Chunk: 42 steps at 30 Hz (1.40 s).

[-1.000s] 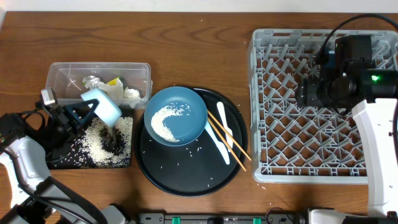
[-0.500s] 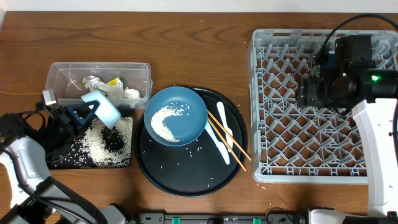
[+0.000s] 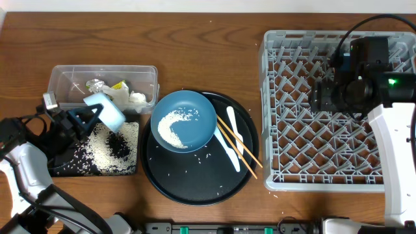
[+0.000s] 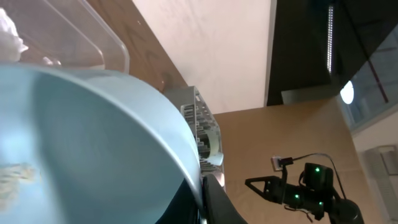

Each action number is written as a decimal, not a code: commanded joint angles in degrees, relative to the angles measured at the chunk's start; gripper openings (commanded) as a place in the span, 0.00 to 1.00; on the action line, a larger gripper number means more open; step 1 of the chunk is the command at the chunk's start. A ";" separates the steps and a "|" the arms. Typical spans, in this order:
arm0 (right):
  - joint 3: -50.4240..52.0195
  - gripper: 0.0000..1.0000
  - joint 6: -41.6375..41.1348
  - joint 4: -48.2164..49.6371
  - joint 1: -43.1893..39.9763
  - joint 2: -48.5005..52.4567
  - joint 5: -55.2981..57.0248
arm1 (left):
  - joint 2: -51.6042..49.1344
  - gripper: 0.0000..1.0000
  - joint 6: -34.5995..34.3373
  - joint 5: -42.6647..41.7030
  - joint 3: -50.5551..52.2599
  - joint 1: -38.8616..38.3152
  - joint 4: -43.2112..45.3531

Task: Sort waste into correct bins and load items into the dishwasher rack
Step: 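Tilt the bowl to pour the rice onto the black tray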

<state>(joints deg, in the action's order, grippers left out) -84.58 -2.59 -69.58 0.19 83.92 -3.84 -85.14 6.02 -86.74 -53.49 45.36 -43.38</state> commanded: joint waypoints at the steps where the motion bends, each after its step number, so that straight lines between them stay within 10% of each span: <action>1: -0.04 0.75 -0.33 -0.07 -0.22 -0.39 0.61 | -0.79 0.06 0.90 -3.23 0.11 0.48 0.37; 27: -0.04 0.76 -0.35 0.13 -0.22 -0.39 0.59 | -1.18 0.06 -7.06 -2.82 0.17 0.46 2.78; 42: -0.04 0.77 -0.35 0.15 -0.22 -0.39 0.55 | 10.67 0.06 -13.73 8.70 -4.61 -17.64 3.85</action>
<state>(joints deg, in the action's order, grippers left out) -84.58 -2.59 -69.43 0.19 83.92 -3.64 -77.41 -5.50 -83.53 -56.55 31.83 -39.68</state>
